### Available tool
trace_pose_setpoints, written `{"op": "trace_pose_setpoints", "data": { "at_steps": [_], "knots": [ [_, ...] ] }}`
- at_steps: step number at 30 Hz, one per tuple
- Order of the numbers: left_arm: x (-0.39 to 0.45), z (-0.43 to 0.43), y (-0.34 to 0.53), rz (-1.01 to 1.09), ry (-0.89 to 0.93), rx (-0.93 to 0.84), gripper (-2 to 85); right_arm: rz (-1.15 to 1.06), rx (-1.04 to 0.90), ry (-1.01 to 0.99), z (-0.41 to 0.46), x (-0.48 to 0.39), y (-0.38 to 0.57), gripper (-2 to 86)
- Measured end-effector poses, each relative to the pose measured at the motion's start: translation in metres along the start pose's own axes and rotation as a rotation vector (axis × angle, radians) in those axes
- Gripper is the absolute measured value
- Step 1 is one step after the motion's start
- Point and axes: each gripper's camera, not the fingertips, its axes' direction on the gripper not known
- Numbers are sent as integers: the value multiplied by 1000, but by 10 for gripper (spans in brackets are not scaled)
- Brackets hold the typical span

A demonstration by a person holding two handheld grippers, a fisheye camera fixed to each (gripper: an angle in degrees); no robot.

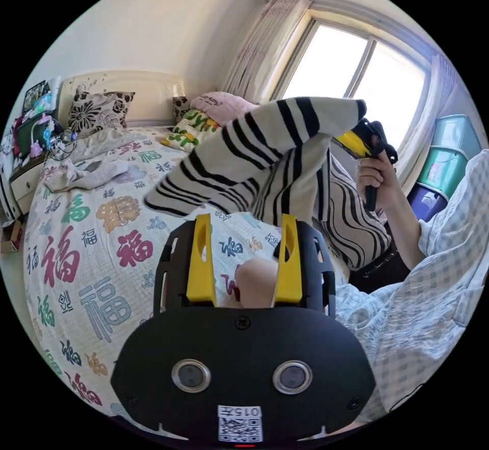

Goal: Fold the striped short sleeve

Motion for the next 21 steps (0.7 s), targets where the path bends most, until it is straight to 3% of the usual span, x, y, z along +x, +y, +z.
{"op": "trace_pose_setpoints", "data": {
  "at_steps": [5, 9, 11, 14, 17, 21],
  "knots": [
    [18, -29, 2, -44, -28, 108, 161, -33, 51, -159, 20, -9, -5, 2],
    [6, -45, 6, -109, -7, 123, 22, -37, -11, -173, 42, -15, -4, 3],
    [4, -60, 12, -158, -22, 142, 12, -38, -35, -152, 47, -18, -1, 3],
    [10, -83, 23, -143, -1, 155, 46, -9, -34, -154, 47, -15, 4, 3],
    [23, -90, 25, -134, 170, 124, 147, 26, -17, -150, 48, -12, 6, 3],
    [34, -90, 20, -196, 59, 105, 157, -7, -27, -101, 52, -23, -1, 3]
  ]
}}
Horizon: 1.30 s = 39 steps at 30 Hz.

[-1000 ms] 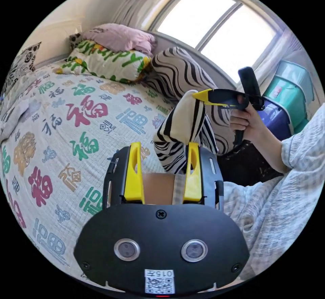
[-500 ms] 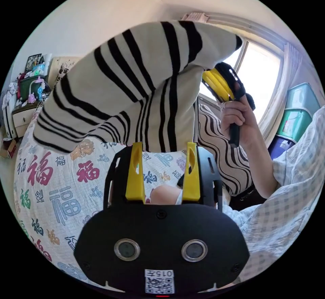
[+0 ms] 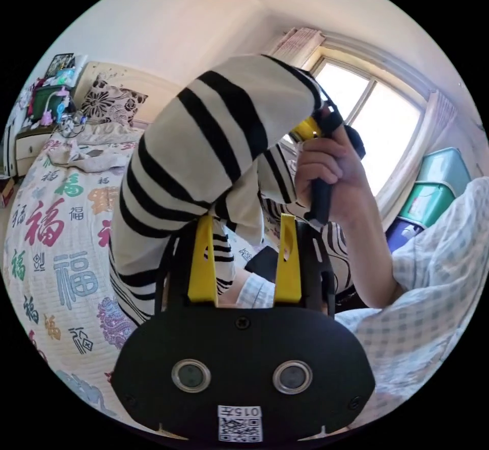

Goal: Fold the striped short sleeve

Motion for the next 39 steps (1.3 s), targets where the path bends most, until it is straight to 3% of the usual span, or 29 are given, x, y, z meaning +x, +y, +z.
{"op": "trace_pose_setpoints", "data": {
  "at_steps": [7, 13, 18, 24, 29, 33, 35, 39],
  "knots": [
    [-16, -15, -11, -69, -198, -27, 6, -77, 18, 146, -23, -18, -26, 3],
    [-5, -110, -11, -66, -493, 222, -7, -122, 139, 291, -68, -30, -40, 2],
    [20, -171, -34, 40, -573, 399, -8, -199, 133, 355, -66, -46, -65, 2],
    [48, -195, -70, 197, -659, 474, -7, -296, 114, 465, -48, -63, -125, 3],
    [-7, -172, -116, 134, -755, 376, -1, -292, -15, 508, 18, -5, -207, 17],
    [-123, -105, -154, -13, -899, 54, 33, -60, -281, 488, 113, 136, -278, 55],
    [-157, -91, -152, -74, -852, -99, 66, -6, -406, 439, 131, 173, -284, 60],
    [-170, -86, -110, -82, -647, -228, 94, -164, -659, 345, 144, 190, -250, 78]
  ]
}}
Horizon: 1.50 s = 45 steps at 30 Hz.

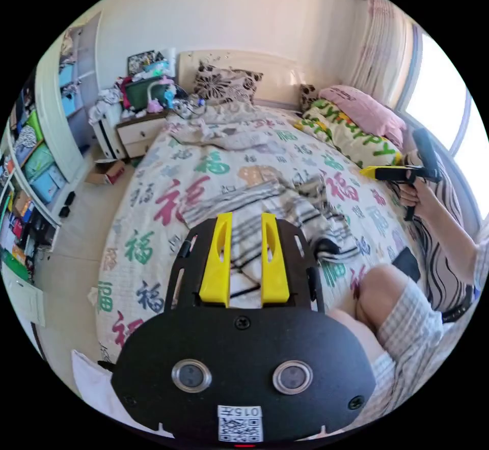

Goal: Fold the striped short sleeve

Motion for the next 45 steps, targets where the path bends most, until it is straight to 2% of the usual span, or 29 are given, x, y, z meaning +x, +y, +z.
{"op": "trace_pose_setpoints", "data": {
  "at_steps": [3, 5, 9, 11, 15, 18, 20, 22, 23, 25, 27, 28, 30, 32, 34, 35, 37, 38, 39, 41, 45],
  "knots": [
    [5, 37, 24, 9, 109, -192, 106, -51, -235, -15, 44, 11, 10, 92],
    [7, 62, 27, 0, 141, -282, 110, -55, -297, -41, 65, 16, 4, 95],
    [7, 120, 7, -17, 148, -480, 91, -51, -406, 63, 101, 31, -31, 64],
    [-3, 126, -8, -20, 105, -521, 56, -31, -415, 50, 101, 40, -47, 46],
    [-38, 114, -33, -18, 252, -579, 1, 14, -368, -92, 57, 65, -81, 23],
    [-67, 77, -58, -10, 324, -499, -5, 53, -292, -212, 8, 87, -109, 18],
    [-89, 50, -85, 3, 369, -390, -6, 70, -228, -195, -25, 102, -138, 17],
    [-128, 16, -141, 3, 405, -146, -5, 78, -49, -104, -72, 117, -200, 20],
    [-139, 7, -157, -20, 396, -65, -4, 81, 8, -85, -83, 119, -218, 22],
    [-178, -26, -202, -158, 249, 273, 6, 115, 253, 67, -114, 120, -278, 34],
    [-199, -42, -215, -233, 151, 358, 37, 102, 275, 136, -118, 118, -304, 46],
    [-211, -45, -215, -252, 160, 329, 79, 85, 204, 115, -115, 119, -310, 54],
    [-225, -43, -196, -250, 156, 234, 97, 102, 106, 111, -106, 125, -298, 64],
    [-239, -33, -156, -270, 72, 109, 112, 143, 37, 123, -97, 137, -263, 73],
    [-260, -11, -89, -349, -50, -114, 126, 311, -75, 81, -78, 159, -205, 86],
    [-265, -5, -72, -381, -60, -168, 131, 357, -107, 56, -72, 164, -191, 91],
    [-277, 14, -15, -517, 35, -314, 141, 504, -192, -57, -51, 176, -152, 103],
    [-277, 14, -6, -532, 63, -284, 142, 527, -210, -96, -46, 177, -148, 105],
    [-274, 4, 3, -563, 41, -172, 144, 560, -234, -177, -37, 176, -145, 106],
    [-274, 0, 2, -594, 39, -184, 142, 564, -254, -268, -24, 165, -154, 103],
    [-274, 0, -16, -501, -17, -321, 116, 532, -384, -140, -3, 151, -190, 80]
  ]
}}
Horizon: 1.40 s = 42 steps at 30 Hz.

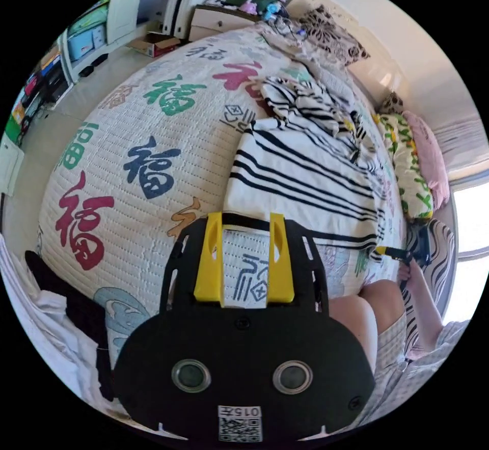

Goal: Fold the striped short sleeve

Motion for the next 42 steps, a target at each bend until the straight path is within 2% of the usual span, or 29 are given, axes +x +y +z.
{"op": "trace_pose_setpoints", "data": {
  "at_steps": [2, 6, 11, 13, 15, 17, 20, 22, 25, 28, 32, 37, 42],
  "knots": [
    [-1, -3, -6, 32, -31, -32, 96, -18, 12, 3, -11, -7, -4, 82],
    [-14, -8, -13, 32, 132, -75, 51, 56, 106, 123, -42, -3, 6, 110],
    [-28, -10, -15, -35, 200, -55, 69, 99, 33, 201, -34, -12, -15, 102],
    [-34, -17, -14, -99, 277, 5, 80, 74, -8, 327, -30, -28, -25, 82],
    [-35, -16, -14, -123, 250, -3, 72, 35, -35, 385, -28, -38, -29, 62],
    [-34, -14, -13, -121, 211, -32, 48, 0, -64, 366, -26, -44, -32, 8],
    [-42, -24, -9, -116, 266, -43, 22, 19, -34, 330, -38, -45, -28, -5],
    [-46, -42, 0, -53, 322, -21, 12, 23, 44, 252, -60, -45, -13, -8],
    [-49, -64, 15, 29, 351, -4, 5, 35, 114, 262, -88, -41, 14, -9],
    [-52, -79, 31, 88, 333, -26, 3, 48, 95, 308, -100, -37, 39, -10],
    [-50, -82, 49, 115, 300, -36, 3, 97, 84, 244, -97, -26, 55, -10],
    [-23, -57, 64, 159, 125, -65, 4, 99, -41, 351, -59, -13, 49, -9],
    [-5, -41, 84, 210, 27, -96, 6, 36, -94, 406, -32, 1, 58, -8]
  ]
}}
